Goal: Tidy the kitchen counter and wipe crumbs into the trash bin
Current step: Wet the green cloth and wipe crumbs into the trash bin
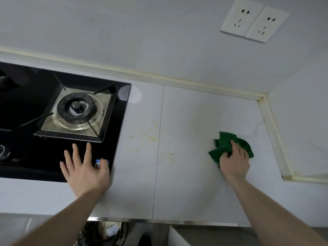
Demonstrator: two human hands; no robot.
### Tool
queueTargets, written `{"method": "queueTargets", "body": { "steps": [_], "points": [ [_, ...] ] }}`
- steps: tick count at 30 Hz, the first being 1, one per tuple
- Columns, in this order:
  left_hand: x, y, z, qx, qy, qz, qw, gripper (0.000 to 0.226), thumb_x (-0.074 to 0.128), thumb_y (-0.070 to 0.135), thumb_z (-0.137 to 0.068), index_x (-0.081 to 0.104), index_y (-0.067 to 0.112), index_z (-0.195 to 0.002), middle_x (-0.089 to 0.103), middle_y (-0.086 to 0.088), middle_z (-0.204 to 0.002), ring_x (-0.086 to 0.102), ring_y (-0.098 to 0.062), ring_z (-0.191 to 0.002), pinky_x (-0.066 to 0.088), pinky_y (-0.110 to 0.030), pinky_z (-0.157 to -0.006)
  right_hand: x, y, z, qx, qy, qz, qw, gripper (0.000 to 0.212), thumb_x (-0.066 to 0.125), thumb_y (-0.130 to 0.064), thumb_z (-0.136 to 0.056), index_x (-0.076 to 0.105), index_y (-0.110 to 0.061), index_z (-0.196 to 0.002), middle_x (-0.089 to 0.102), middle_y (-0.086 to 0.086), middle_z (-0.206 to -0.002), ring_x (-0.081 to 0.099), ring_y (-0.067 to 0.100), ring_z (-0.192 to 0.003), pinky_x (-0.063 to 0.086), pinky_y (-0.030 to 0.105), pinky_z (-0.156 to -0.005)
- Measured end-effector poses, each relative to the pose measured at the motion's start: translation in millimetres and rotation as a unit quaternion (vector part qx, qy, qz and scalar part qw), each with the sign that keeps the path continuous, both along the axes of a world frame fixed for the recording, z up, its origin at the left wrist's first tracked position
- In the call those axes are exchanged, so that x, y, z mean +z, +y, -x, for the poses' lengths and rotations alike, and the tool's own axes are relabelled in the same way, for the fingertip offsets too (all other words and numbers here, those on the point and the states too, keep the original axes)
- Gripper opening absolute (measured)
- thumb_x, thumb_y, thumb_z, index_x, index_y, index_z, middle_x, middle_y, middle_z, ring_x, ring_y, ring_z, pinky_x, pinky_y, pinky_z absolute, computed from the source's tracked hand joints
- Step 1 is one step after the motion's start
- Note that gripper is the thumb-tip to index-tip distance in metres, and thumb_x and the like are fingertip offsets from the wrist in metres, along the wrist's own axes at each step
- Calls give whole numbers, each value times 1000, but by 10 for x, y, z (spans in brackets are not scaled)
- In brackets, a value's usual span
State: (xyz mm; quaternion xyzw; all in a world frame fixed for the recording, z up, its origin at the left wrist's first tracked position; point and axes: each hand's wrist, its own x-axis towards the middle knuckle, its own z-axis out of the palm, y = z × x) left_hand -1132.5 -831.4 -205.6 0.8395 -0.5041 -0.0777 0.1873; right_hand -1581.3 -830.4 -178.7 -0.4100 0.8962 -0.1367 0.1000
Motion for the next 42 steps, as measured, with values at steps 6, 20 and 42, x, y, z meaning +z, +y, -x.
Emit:
{"method": "queueTargets", "body": {
  "steps": [6,20,42],
  "points": [
    [60,12,37,-6,-2,-18,1000,75,39,50,-84,37,31,-156,16,-4,-170,2,-24,-158,0,-48,-128,-154,-252,-1004,136,10,75,988,56,59,-17,-90,54,-26,-145,51,-3,-152,36,25,-145,31,51,-117],
    [27,14,10,-8,-10,-16,1000,75,38,54,-83,38,32,-155,18,-3,-169,3,-22,-158,1,-47,-128,-57,-300,-1207,126,-183,278,934,44,60,-4,-91,67,-29,-126,62,-19,-118,58,6,-109,46,25,-96],
    [33,4,-2,-8,-10,-18,1000,76,40,51,-82,39,30,-155,19,-5,-169,2,-23,-157,-1,-46,-127,-84,-779,-1420,194,-45,97,975,43,56,-11,-94,65,-32,-131,61,-11,-140,45,18,-139,35,46,-113]
  ]
}}
